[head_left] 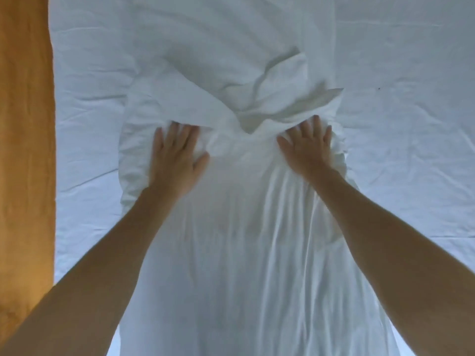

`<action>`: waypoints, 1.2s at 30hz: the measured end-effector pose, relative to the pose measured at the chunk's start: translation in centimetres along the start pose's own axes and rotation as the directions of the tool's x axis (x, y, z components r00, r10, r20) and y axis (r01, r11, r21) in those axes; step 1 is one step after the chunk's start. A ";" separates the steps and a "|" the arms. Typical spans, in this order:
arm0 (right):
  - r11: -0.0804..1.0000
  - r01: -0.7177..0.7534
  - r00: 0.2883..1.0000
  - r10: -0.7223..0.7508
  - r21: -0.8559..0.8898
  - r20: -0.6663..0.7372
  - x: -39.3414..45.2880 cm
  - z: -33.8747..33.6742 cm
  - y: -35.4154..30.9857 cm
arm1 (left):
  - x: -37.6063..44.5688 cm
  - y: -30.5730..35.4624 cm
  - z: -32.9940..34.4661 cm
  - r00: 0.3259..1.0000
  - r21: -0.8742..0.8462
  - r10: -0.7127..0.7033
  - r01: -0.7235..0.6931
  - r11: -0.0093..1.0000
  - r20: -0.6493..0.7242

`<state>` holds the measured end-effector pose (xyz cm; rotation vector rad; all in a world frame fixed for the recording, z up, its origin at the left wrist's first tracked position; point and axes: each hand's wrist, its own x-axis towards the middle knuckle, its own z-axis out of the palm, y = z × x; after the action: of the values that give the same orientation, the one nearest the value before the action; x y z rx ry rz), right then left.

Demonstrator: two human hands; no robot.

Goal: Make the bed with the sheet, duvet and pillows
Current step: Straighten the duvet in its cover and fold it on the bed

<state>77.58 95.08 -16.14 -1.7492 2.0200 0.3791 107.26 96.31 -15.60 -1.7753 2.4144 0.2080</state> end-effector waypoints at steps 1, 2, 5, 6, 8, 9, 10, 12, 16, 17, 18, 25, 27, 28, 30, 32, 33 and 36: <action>1.000 -0.023 0.999 0.023 0.015 0.022 1.0 -0.4 -0.1 | 1.3 -0.2 0.1 0.999 -0.003 -0.054 0.054 0.999 -0.007; 0.999 -0.028 0.999 0.027 0.033 0.019 1.4 -0.7 -0.1 | 2.3 -0.2 -0.1 0.990 -0.033 -0.136 0.135 0.990 -0.028; 0.980 -0.050 0.968 0.095 0.194 -0.231 0.1 -1.2 0.4 | 3.9 -1.0 -1.3 0.876 -0.256 -0.472 0.437 0.862 -0.097; 0.951 -0.081 0.930 0.179 0.297 -0.321 -0.3 -1.3 0.5 | 4.4 -1.5 -2.1 0.841 -0.346 -0.534 0.476 0.808 -0.090; 0.836 -0.167 0.877 0.368 0.522 -0.309 -0.3 -2.0 0.9 | 5.2 -2.8 -3.6 0.808 -0.450 -0.589 0.518 0.728 -0.023; 0.753 -0.236 0.865 0.451 0.614 -0.221 0.1 -2.6 1.1 | 5.7 -3.4 -4.3 0.808 -0.445 -0.589 0.538 0.716 0.030; 0.691 -0.301 0.860 0.495 0.657 -0.127 0.7 -3.1 1.1 | 6.1 -3.7 -5.3 0.826 -0.407 -0.560 0.536 0.740 0.068; 0.767 -0.299 0.877 0.455 0.568 -0.153 1.5 -4.5 0.9 | 6.5 -4.0 -7.1 0.885 -0.301 -0.462 0.426 0.853 -0.056; 0.910 -0.130 0.683 0.370 0.394 -0.630 1.9 -7.5 0.4 | 6.2 -4.5 -9.1 0.782 -0.240 -0.470 0.405 0.882 -0.408; 0.925 -0.142 0.680 0.351 0.353 -0.644 2.5 -7.9 0.3 | 6.6 -4.6 -9.0 0.753 -0.227 -0.508 0.454 0.861 -0.419; 0.940 -0.169 0.744 0.319 0.296 -0.587 3.2 -7.8 0.1 | 6.9 -4.5 -8.5 0.727 -0.231 -0.559 0.510 0.828 -0.399; 0.991 0.001 0.830 0.073 0.132 -0.553 -0.1 -6.9 -1.1 | 2.5 0.6 -7.0 0.896 -0.273 -0.214 0.110 0.956 -0.389; 0.936 0.341 0.795 -0.241 0.082 -0.556 -4.1 -4.4 -1.6 | -0.7 2.7 -5.1 0.943 -0.227 0.034 -0.115 0.967 -0.331; 0.892 0.448 0.800 -0.371 0.058 -0.472 -5.8 -2.4 -1.4 | -2.2 3.0 -3.6 0.961 -0.192 0.105 -0.157 0.969 -0.254; 0.915 0.397 0.906 -0.379 0.067 -0.189 -8.3 1.6 -0.3 | -4.0 2.2 -0.8 0.995 -0.133 0.066 -0.075 0.988 -0.071; 0.989 0.133 0.989 -0.128 0.067 -0.077 -9.0 4.2 1.1 | -4.1 1.1 0.5 0.997 -0.096 -0.069 0.070 0.993 0.017; 0.997 0.019 0.997 -0.013 0.080 -0.070 -8.8 4.6 1.5 | -3.9 0.9 0.4 0.992 -0.085 -0.117 0.121 0.989 0.049; 0.958 -0.202 0.978 0.208 0.203 -0.009 -8.3 3.1 1.7 | -4.2 1.7 -1.7 0.961 -0.108 -0.241 0.257 0.960 0.139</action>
<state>77.25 103.99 -14.81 -1.4382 2.1850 0.2037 106.78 100.43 -13.06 -2.0330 2.1100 0.4353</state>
